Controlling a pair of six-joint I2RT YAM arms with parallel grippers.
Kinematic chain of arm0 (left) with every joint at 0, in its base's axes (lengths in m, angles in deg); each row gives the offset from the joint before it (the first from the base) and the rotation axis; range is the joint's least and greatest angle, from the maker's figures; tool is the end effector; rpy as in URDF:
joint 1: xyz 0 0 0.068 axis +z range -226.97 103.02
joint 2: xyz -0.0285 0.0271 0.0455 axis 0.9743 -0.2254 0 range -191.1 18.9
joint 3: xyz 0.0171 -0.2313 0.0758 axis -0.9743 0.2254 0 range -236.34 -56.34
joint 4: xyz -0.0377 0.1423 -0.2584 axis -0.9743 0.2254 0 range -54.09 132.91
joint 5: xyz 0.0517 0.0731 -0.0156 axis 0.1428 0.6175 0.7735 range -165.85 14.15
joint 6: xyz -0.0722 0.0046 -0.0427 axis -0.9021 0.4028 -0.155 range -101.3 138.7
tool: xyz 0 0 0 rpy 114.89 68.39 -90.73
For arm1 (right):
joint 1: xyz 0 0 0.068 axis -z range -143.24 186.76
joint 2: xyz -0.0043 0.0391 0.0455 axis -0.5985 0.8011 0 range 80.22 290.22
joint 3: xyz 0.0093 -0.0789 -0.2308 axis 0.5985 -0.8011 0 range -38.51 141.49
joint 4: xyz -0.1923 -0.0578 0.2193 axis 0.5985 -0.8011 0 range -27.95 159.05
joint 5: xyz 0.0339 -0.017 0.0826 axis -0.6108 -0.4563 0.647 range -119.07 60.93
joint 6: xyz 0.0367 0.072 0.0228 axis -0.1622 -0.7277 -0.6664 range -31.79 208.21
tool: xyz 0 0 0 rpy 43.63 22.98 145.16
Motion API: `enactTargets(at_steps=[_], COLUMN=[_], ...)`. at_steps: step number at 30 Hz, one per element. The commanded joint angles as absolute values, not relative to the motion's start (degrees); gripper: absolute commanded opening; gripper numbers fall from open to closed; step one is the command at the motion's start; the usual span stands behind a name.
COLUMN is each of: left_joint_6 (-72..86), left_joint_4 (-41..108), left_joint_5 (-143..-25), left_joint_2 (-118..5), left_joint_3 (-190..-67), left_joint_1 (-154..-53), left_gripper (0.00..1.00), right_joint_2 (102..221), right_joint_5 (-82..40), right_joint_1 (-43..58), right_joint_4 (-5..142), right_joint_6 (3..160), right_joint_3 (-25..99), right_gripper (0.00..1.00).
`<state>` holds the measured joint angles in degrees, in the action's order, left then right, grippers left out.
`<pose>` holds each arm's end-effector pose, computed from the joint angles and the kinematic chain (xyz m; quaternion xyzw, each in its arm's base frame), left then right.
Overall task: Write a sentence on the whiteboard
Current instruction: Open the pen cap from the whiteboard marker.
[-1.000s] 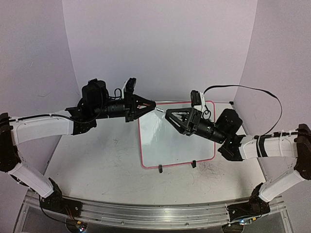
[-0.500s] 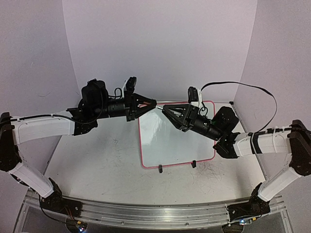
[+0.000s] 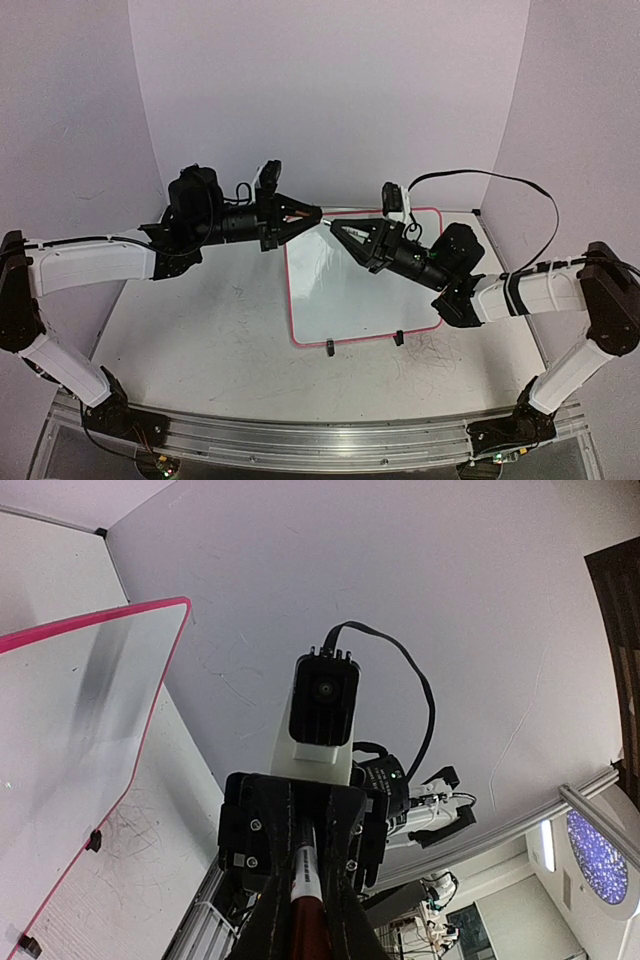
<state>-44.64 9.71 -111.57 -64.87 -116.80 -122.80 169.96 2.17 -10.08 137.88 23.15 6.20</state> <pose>0.2562 -0.3253 0.2960 0.1198 0.6820 -0.6847 0.2275 0.2366 0.3081 0.2451 -0.1394 0.5550 0.7508 0.3298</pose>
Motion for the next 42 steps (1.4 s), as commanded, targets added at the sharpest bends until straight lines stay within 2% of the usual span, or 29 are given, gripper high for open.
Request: enactTargets(at_steps=[1,8,16,24,26,35,42], left_joint_6=[-45.19,-45.20,-45.14,-44.86,-44.67,-44.41,-43.82], left_joint_4=[6.30,5.96,5.45,5.19,5.08,4.55,4.54], left_joint_5=[-112.58,-112.62,-112.60,-111.40,-110.14,-103.75,-99.35], left_joint_2=[-65.15,-65.12,-65.11,-64.60,-64.04,-60.03,-54.90], left_joint_3=[-116.35,-116.13,-115.59,-114.93,-114.25,-111.45,-108.50], left_joint_1=[-123.03,-123.02,-123.03,-123.03,-123.03,-122.79,-120.92], left_gripper=[0.00,0.00,0.00,0.00,0.00,0.00,0.00], right_joint_2=[170.85,172.23,173.02,173.04,172.47,167.06,155.09], right_joint_5=[2.85,3.16,2.39,1.51,1.16,-0.52,-0.34], right_joint_1=[-10.09,-10.12,-10.13,-10.11,-10.11,-9.33,-5.86], right_joint_4=[142.85,143.82,144.93,145.50,145.66,146.62,147.03], right_joint_6=[22.22,20.94,19.48,19.03,19.24,19.67,20.89], right_joint_3=[9.20,10.09,10.68,9.92,9.33,3.40,-9.51], right_gripper=[0.20,0.22,0.19,0.00,0.00,0.00,0.00])
